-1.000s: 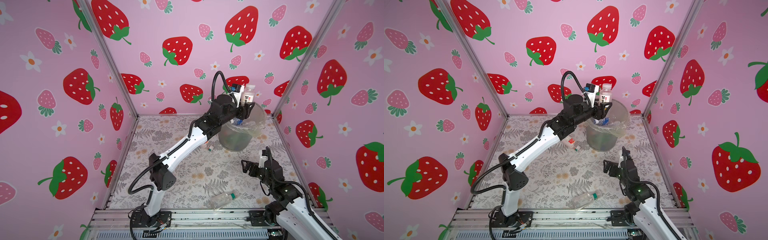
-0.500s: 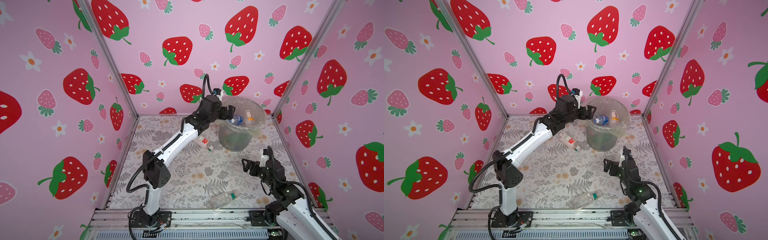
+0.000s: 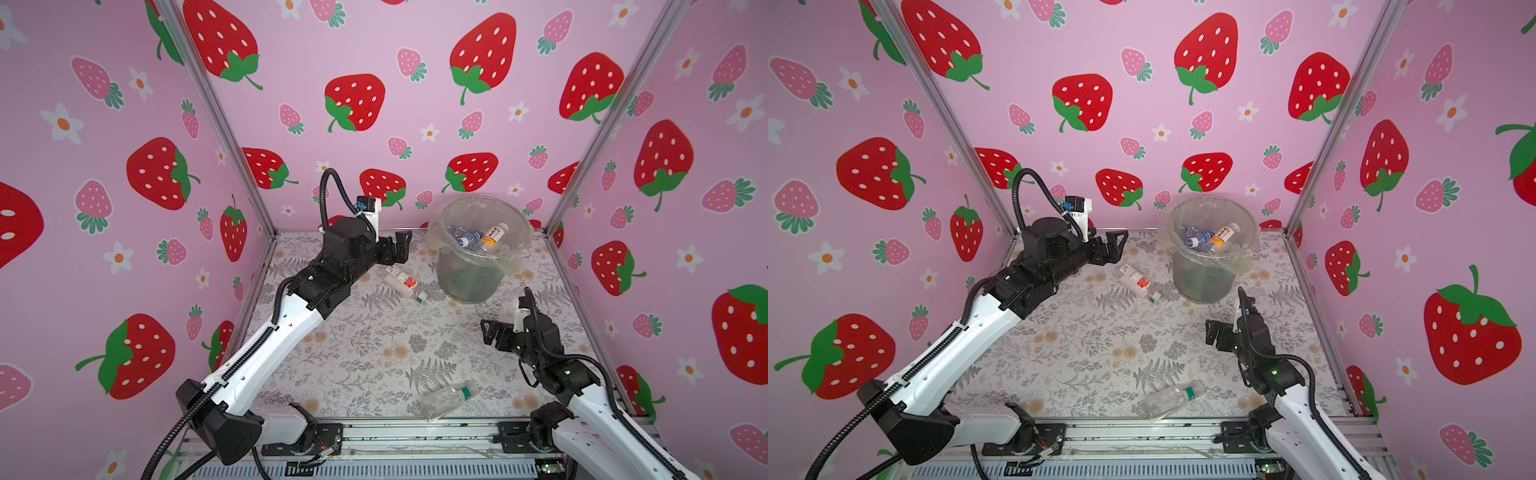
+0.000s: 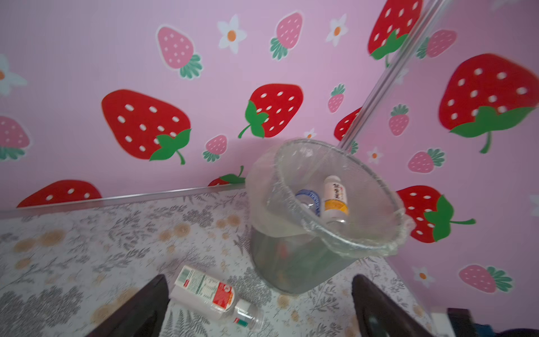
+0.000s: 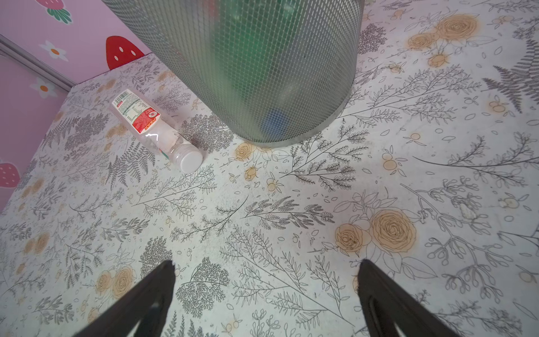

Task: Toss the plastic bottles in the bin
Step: 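Withdraw the left gripper while the right gripper reaches to the red-labelled bottle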

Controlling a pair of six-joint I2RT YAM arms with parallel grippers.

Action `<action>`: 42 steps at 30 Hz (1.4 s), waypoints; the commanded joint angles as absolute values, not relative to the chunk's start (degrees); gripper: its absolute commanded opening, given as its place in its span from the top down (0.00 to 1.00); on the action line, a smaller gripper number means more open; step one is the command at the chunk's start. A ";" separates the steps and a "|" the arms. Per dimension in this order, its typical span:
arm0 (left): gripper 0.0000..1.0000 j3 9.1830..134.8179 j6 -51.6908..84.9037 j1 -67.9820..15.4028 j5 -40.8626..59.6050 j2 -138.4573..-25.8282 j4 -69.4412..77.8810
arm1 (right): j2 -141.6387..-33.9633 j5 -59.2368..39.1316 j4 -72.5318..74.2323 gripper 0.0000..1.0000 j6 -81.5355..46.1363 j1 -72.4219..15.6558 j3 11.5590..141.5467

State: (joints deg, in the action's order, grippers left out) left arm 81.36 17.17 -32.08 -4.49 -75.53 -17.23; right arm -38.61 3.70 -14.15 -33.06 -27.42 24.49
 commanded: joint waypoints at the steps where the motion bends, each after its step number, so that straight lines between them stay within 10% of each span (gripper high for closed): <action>1: 0.01 78.25 16.27 -28.96 -5.97 -71.52 -21.92 | -39.47 2.64 -13.07 0.01 -31.12 -28.22 26.58; 12: 0.01 71.12 20.73 -17.20 1.71 -66.54 -27.78 | -54.69 9.07 -9.29 0.01 -22.05 -41.40 33.93; 42: 0.01 60.66 19.33 -7.70 -1.40 -59.50 -28.27 | -84.33 -0.50 -0.65 0.01 -3.03 -42.36 51.52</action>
